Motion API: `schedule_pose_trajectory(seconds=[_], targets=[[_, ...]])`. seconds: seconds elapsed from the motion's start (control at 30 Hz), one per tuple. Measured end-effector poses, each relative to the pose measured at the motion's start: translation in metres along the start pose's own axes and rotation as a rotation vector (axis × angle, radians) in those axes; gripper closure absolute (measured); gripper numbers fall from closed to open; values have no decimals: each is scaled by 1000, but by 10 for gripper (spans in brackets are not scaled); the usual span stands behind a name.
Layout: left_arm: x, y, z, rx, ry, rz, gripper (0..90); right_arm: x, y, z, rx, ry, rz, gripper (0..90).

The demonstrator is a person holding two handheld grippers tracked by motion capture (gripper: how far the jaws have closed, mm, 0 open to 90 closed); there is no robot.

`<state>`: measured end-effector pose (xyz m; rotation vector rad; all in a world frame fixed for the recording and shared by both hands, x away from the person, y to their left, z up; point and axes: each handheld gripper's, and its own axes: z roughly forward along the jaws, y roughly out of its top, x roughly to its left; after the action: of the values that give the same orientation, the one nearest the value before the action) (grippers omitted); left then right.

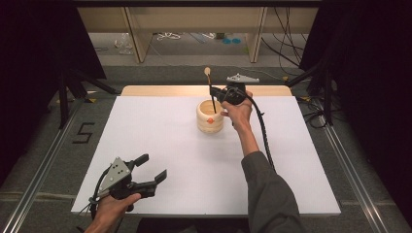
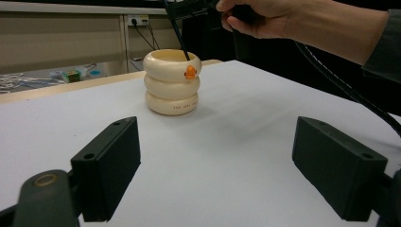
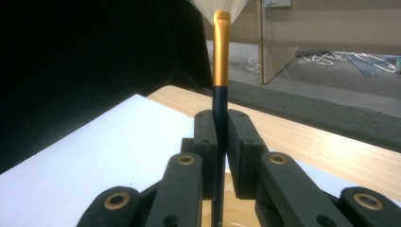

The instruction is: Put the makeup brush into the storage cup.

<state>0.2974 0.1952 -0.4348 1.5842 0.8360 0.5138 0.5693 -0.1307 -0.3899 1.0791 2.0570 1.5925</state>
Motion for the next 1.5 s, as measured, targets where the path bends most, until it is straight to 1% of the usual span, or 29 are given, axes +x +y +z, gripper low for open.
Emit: schedule_pose_trajectory(seconds=[0.03, 0.13, 0.17, 0.2, 0.3, 0.37, 0.4, 0.5, 0.57, 0.63, 0.67, 0.73, 0.77, 0.8, 0.83, 0.87, 0.9, 0.93, 1.0, 1.03, 1.07, 1.13, 1.2, 1.23, 1.3, 1.33, 1.43, 1.47, 1.5], targets=[[0, 0, 0, 0, 0, 1, 158, -1, -1, 1, -11, -6, -18, 831], [1, 0, 1, -10, -12, 9, 158, -1, -3, 1, 0, 2, -5, 831], [1, 0, 1, -10, -10, 5, 158, -1, -3, 2, -2, -1, -14, 831], [0, 0, 0, 2, 0, 1, 158, 0, -3, 2, -2, -3, -13, 831], [0, 0, 0, 0, -1, 2, 158, 0, -3, 3, -6, -1, -22, 831], [0, 0, 0, 0, -4, 7, 158, 1, -3, 2, 5, -1, -12, 831], [1, 0, 1, -11, -13, 6, 158, 1, -4, 3, 1, 1, -8, 831], [0, 0, 1, -10, -11, 5, 158, 0, -5, 3, 4, -2, -23, 831], [0, 0, 1, -4, -6, 4, 158, 1, -6, 4, 12, 2, -10, 831], [0, 0, 0, 0, -2, 3, 158, 1, -7, 5, 8, -1, -24, 830], [1, 0, 1, -11, -12, 4, 158, 2, -8, 5, 13, -3, -18, 829], [0, 0, 0, 0, -4, 6, 158, 1, -10, 5, 13, -5, -17, 823], [1, 0, 1, -8, -10, 7, 158, 1, -11, 5, 21, -10, -9, 776], [2, 0, 1, -9, -16, 20, 158, 0, -12, 5, 25, -18, -1, 694], [1, 0, 1, -1, -9, 21, 158, 0, -12, 5, 37, -29, 46, 592], [1, 0, 1, 1, -9, 24, 158, -1, -13, 6, 36, -38, 65, 526], [1, 0, 1, 3, -9, 25, 158, -1, -12, 5, 43, -67, 77, 475], [1, 0, 1, 3, -7, 20, 158, -1, -11, 4, 38, -83, 79, 435], [1, 0, 1, 8, -4, 21, 158, -1, -9, 2, 28, -90, 87, 356], [1, 0, 1, 7, -4, 20, 158, -1, -8, 1, 28, -97, 94, 336], [1, 0, 1, 8, -4, 20, 158, -1, -6, -1, 28, -111, 89, 318], [1, 0, 1, 8, -5, 21, 158, -2, -5, -3, 11, -111, 104, 277], [0, 0, 1, 8, -4, 19, 158, -3, -3, -7, 16, -120, 94, 275], [1, 0, 1, 8, -4, 21, 158, -2, -2, -9, 20, -114, 97, 274], [1, 0, 1, 3, -6, 20, 158, -2, -1, -11, 9, -116, 85, 271], [1, 0, 1, 3, -5, 20, 158, 0, 0, -13, 20, -116, 78, 268], [1, 0, 1, 5, -6, 21, 158, 2, 2, -18, 16, -128, 64, 246], [1, 0, 1, 5, -6, 21, 158, 3, 3, -19, 6, -114, 70, 246], [1, 0, 1, 5, -6, 21, 158, 3, 3, -21, 8, -120, 60, 245]])
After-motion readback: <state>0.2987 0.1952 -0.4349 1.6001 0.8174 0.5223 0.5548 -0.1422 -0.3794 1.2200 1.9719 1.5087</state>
